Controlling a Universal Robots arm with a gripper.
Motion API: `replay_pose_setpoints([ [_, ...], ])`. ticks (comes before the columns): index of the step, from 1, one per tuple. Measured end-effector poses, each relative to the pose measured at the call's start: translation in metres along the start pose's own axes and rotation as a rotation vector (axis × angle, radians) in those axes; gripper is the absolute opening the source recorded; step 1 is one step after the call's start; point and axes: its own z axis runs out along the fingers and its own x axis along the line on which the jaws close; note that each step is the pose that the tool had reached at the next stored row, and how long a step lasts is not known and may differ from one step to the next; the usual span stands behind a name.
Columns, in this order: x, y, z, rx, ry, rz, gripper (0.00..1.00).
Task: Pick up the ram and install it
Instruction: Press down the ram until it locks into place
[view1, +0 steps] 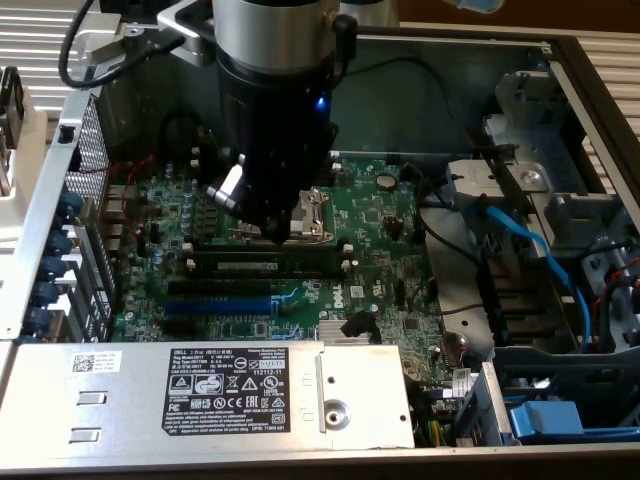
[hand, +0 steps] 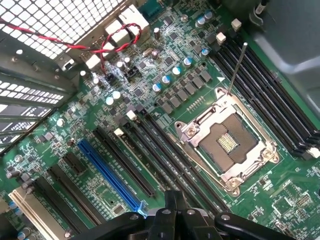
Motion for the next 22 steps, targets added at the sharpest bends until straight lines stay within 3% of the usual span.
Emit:
replay_pose_setpoints([
  [22, 0.0000, 0.0000, 0.0000, 0.0029, 0.0044, 0.297, 0.10],
])
